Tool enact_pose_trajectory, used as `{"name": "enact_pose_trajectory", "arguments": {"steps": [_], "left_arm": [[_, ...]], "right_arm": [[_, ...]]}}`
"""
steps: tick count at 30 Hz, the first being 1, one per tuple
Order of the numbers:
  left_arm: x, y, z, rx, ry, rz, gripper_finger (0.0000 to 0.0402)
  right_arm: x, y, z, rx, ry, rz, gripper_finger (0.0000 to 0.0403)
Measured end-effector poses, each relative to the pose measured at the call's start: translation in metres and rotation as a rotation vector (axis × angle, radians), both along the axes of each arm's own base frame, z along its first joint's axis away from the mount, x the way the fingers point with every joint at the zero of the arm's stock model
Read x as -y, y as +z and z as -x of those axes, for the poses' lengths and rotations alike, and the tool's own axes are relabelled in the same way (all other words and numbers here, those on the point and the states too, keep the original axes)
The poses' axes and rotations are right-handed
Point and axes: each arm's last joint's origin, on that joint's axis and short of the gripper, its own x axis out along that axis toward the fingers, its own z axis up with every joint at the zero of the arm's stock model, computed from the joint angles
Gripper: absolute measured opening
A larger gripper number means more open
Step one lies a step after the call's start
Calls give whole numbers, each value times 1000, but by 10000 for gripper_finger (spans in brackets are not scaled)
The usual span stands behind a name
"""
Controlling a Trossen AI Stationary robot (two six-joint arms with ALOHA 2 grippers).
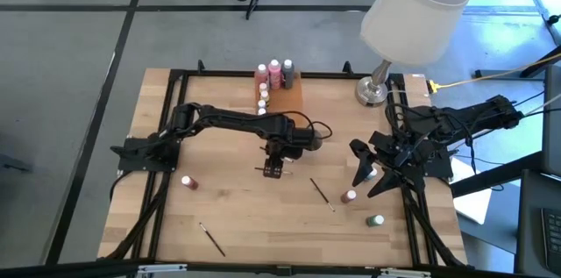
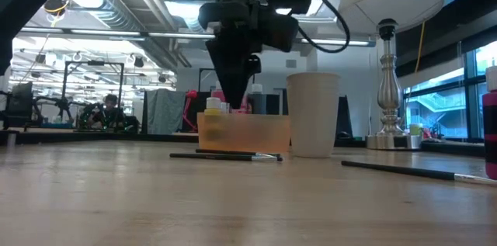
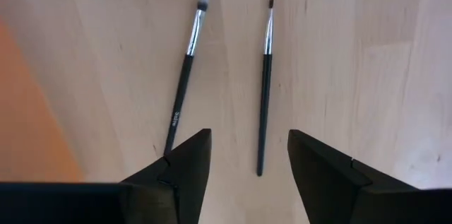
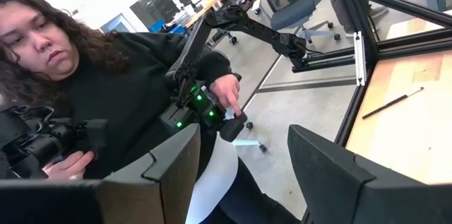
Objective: Pick & Place Paint Supplies
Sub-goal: Put the small pink paint bottle into the orange bin
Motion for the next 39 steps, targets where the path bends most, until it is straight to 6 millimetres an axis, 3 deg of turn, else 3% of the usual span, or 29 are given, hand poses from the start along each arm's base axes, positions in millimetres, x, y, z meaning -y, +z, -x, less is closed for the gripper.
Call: {"name": "enact_pose_trajectory", "arguments": {"steps": [15, 27, 39], "left_arm": [[31, 4, 9, -71, -5, 12, 184], [68, 52, 54, -159, -33, -97, 184], [116, 109, 103, 73, -28, -348, 184]], "right_arm": [[0, -1, 0, 6, -2, 19, 220], [-17, -1, -8, 56, 15, 4, 220], [-28, -33, -50, 5, -217, 178, 220]]}}
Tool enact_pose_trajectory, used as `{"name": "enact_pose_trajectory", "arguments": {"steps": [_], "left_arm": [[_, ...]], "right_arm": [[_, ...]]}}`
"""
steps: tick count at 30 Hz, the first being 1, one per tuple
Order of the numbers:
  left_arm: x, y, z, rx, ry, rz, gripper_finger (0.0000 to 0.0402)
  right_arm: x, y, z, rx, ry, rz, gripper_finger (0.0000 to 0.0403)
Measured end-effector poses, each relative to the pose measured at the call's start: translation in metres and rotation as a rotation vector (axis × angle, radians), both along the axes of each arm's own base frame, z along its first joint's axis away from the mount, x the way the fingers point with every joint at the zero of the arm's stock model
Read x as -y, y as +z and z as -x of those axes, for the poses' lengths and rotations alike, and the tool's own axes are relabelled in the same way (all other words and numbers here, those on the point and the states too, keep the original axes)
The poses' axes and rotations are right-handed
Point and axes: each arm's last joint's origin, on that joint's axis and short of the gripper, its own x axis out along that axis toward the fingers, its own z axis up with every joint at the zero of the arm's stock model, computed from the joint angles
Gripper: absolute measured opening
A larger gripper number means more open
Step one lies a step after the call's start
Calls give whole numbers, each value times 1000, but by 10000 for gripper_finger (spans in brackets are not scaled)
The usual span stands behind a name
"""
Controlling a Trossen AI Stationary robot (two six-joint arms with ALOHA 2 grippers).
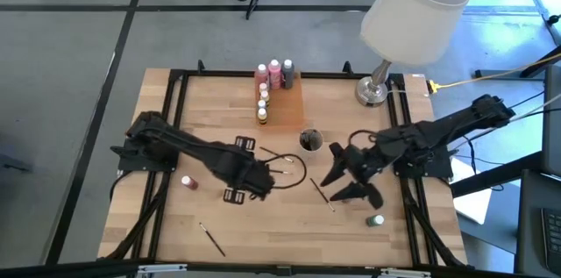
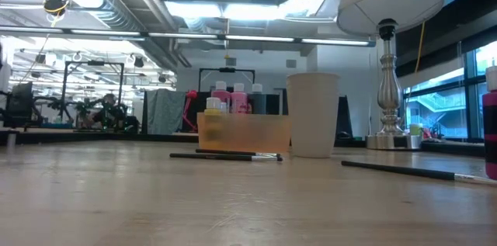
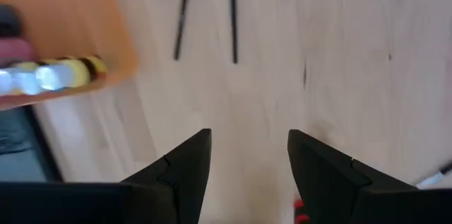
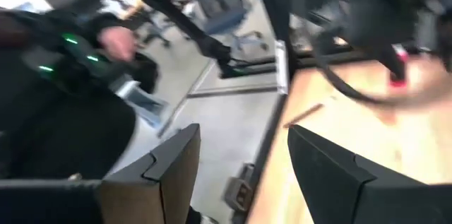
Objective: Pick & Place Paint Supplies
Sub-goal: Put the small pink paint bottle into the orange bin
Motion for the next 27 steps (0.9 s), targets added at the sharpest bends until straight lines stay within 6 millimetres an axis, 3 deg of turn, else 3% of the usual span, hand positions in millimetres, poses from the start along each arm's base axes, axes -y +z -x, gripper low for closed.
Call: {"name": "enact_pose_trajectory", "arguments": {"steps": [12, 21, 27], "left_arm": [[21, 45, 47, 289, 124, -49, 184], [46, 51, 67, 396, 120, -74, 184], [56, 51, 73, 437, 113, -93, 184]], "right_arm": [[-19, -49, -24, -241, -144, 128, 220], [-24, -71, -32, -416, -198, 71, 220], [-24, -79, -24, -595, -223, -4, 220]]}}
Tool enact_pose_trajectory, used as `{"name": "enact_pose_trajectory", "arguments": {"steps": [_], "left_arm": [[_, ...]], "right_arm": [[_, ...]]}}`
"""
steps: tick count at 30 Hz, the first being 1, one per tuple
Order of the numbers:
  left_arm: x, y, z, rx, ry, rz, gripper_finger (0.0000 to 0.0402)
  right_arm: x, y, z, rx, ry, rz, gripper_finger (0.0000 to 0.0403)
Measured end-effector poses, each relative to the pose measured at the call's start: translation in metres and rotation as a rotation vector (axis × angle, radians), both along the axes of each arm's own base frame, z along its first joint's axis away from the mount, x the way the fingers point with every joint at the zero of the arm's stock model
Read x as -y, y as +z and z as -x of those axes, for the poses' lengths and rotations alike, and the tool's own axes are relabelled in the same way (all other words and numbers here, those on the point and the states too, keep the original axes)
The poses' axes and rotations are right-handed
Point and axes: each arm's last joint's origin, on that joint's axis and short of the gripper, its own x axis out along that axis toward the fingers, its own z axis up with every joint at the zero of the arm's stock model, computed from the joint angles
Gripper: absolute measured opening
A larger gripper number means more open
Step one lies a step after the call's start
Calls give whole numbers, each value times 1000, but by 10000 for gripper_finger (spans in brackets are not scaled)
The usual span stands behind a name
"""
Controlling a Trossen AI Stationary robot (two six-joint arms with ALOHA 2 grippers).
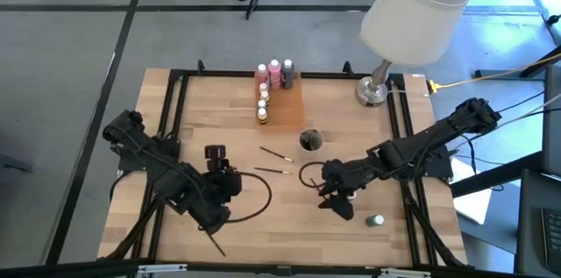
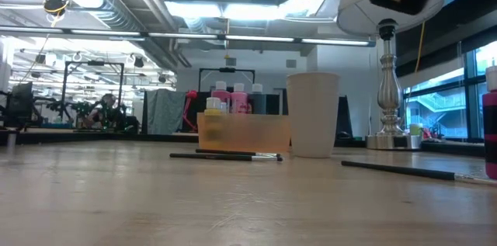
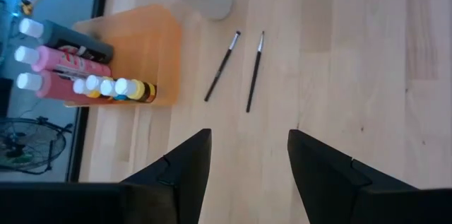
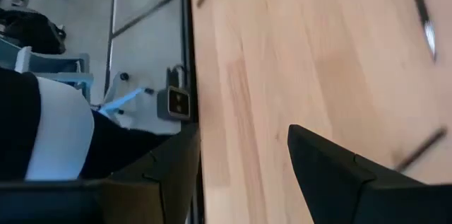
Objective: Pick & Place Paint Supplies
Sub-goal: Put the small pink paint bottle into the orange bin
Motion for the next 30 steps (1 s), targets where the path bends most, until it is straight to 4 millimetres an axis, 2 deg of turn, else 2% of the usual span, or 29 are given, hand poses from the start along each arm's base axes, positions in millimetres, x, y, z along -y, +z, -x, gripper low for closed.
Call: {"name": "enact_pose_trajectory", "arguments": {"steps": [7, 13, 18, 23, 30], "left_arm": [[4, 0, 3, 27, 3, -14, 184], [4, 0, 3, 29, 6, -14, 184], [4, 0, 3, 36, 21, -5, 184], [4, 1, 2, 54, 47, 8, 184], [10, 4, -6, 175, 72, 71, 184]], "right_arm": [[-8, 0, 5, -66, 0, -82, 220], [-19, 13, 13, -110, 21, -83, 220], [-14, 23, 27, -302, -22, -12, 214], [-7, 23, 39, -467, -92, 41, 209], [-7, 15, 39, -530, -138, 67, 209]]}}
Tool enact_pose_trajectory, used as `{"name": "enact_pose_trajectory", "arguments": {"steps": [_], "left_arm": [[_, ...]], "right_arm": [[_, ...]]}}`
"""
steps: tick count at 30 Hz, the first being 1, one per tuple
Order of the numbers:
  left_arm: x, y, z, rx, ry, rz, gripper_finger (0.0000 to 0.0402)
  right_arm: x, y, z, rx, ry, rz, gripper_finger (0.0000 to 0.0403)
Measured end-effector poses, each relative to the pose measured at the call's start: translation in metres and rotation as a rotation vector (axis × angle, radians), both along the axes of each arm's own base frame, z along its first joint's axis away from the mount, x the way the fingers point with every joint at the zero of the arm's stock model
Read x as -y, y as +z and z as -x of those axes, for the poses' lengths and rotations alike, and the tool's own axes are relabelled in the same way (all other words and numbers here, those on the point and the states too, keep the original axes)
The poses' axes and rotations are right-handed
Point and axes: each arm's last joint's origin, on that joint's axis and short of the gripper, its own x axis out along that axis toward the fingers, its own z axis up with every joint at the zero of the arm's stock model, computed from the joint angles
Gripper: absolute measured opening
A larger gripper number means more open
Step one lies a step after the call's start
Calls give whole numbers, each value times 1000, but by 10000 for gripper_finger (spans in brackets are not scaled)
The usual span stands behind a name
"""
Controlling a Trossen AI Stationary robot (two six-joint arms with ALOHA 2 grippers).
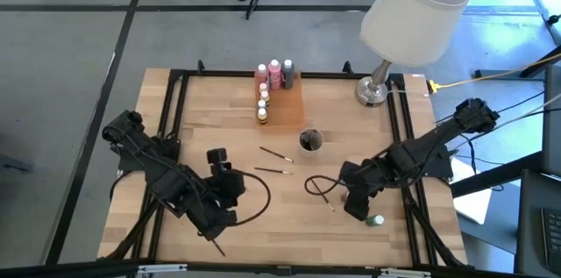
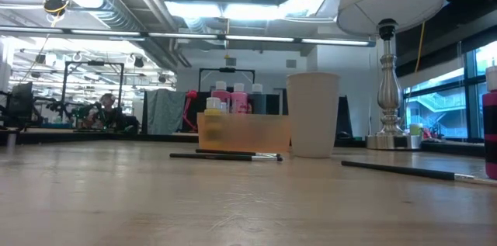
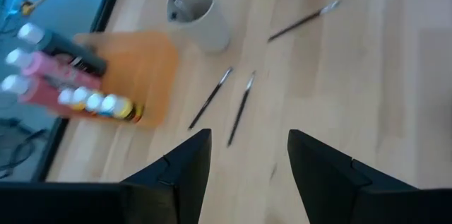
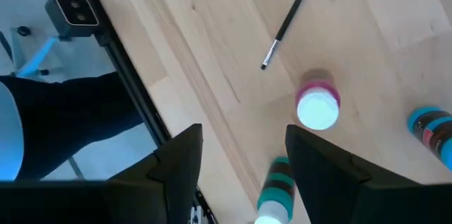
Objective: Pick & Place Paint Supplies
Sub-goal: Put the small pink paint bottle into the orange bin
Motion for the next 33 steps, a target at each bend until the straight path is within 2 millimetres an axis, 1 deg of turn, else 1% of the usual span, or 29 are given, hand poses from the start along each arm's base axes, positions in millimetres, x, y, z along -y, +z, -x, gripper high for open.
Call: {"name": "enact_pose_trajectory", "arguments": {"steps": [3, 6, 14, 19, 28, 33], "left_arm": [[4, 2, -5, 50, -27, 29, 184], [8, 4, -9, 83, -60, 38, 184], [9, 4, -12, 95, -56, 48, 184], [10, 3, -13, 98, -56, 51, 184], [11, 3, -11, 95, -64, 51, 185], [13, 3, -10, 94, -71, 50, 185]], "right_arm": [[-2, -6, -3, -29, 3, 7, 210], [-4, -11, -5, -63, 8, 8, 219], [-5, -17, -8, -98, 0, 19, 274], [-5, -20, -7, -135, -24, 35, 296], [-4, -37, -18, -201, -55, 70, 310], [-1, -41, -19, -251, -83, 93, 310]]}}
